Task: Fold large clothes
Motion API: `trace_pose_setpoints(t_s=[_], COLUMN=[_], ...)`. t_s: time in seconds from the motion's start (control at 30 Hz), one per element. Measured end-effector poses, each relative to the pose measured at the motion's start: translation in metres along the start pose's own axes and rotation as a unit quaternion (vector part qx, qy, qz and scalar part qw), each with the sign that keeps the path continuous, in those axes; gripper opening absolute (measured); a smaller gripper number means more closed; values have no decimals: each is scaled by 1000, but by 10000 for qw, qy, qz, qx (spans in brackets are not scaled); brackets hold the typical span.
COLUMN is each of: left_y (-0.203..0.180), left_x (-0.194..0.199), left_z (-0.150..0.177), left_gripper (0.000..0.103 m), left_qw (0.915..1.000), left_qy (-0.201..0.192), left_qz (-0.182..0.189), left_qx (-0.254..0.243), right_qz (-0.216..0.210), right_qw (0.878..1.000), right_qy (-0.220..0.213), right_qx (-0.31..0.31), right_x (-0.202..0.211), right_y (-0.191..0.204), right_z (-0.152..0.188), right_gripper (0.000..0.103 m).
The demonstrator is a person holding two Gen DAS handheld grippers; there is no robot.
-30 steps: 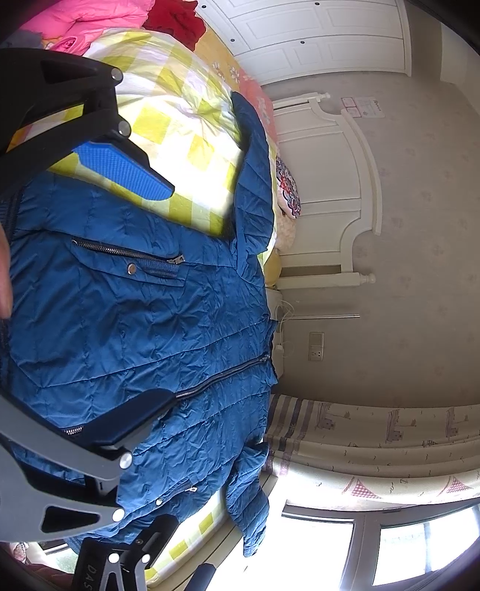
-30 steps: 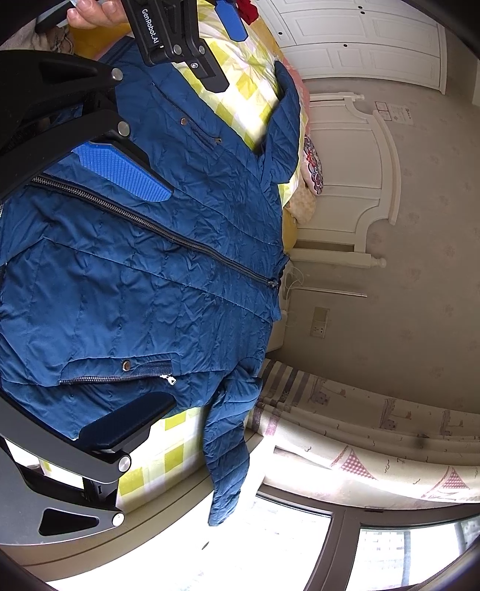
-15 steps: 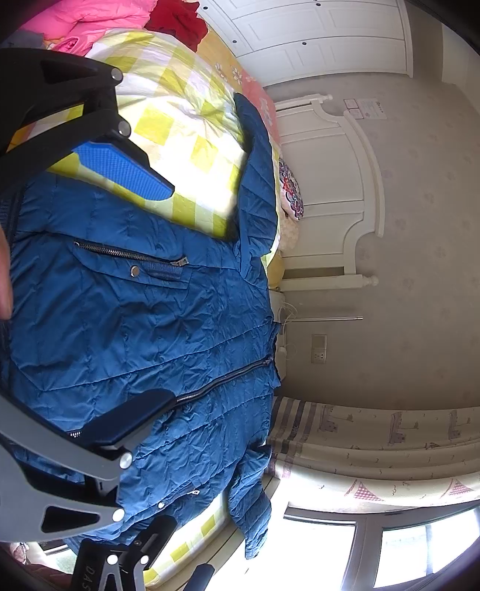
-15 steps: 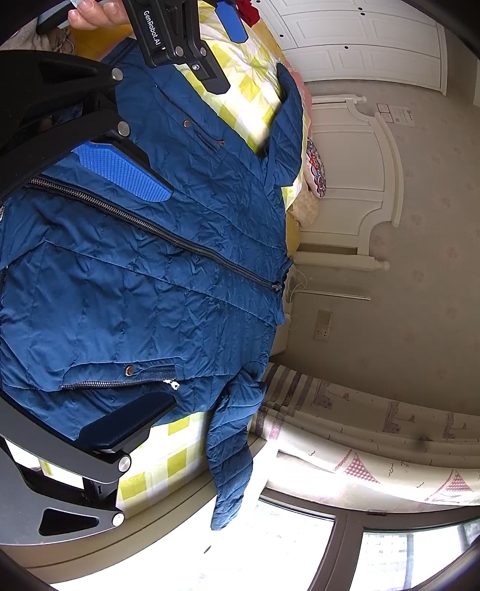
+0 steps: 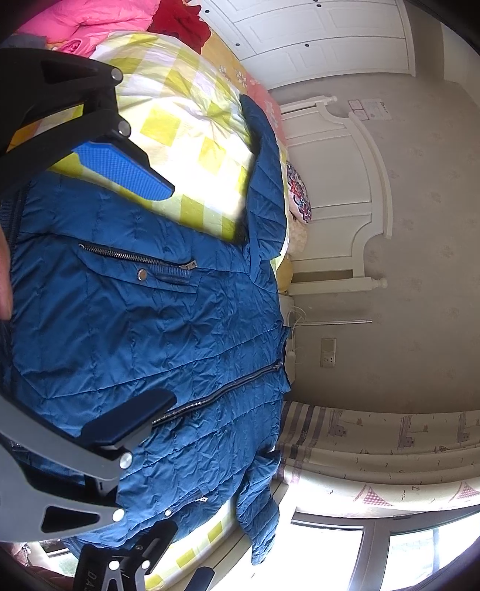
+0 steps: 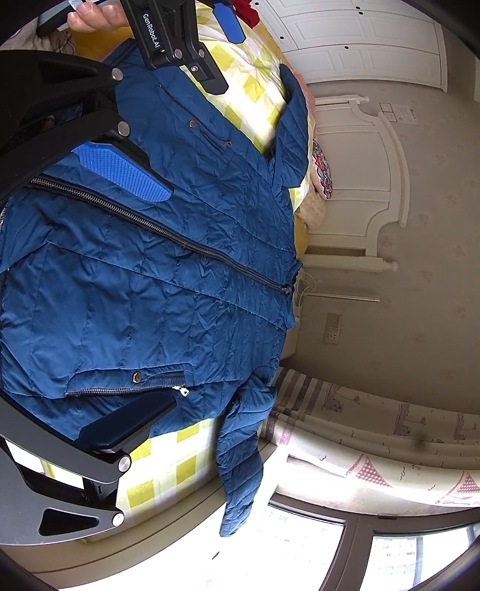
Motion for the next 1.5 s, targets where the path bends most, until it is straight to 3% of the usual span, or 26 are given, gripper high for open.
trace_pose_setpoints(t_s=[0.5, 0.93, 1.27, 1.5], left_y=[3, 29, 22, 18], left_x=[1, -5, -16, -44], left_z=[-1, -1, 2, 2], left_gripper=[101, 101, 101, 101], left_qw=[10000, 9909, 9923, 9902], left_qy=[35, 15, 205, 640], left_qz=[-78, -1283, -1194, -1232], left_qx=[39, 416, 277, 164], right_qz=[-60, -102, -180, -214], right_qw=[10000, 9998, 9988, 9960], right_qy=[68, 168, 425, 760], right_qx=[4, -9, -137, -413], right_x=[-2, -10, -29, -58], right_y=[1, 1, -4, -24], right_z=[1, 2, 7, 8], right_gripper=[99, 99, 99, 99])
Point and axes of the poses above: each gripper's, at about its wrist camera, not at the fingertips, and x roughly against the way its jaws point, y to its left, z to its underside, the point moved 3 cm from there along -x, roughly the way its jaws point, and after that the axes turned 14 degrees about y, right-handed, at the moved point
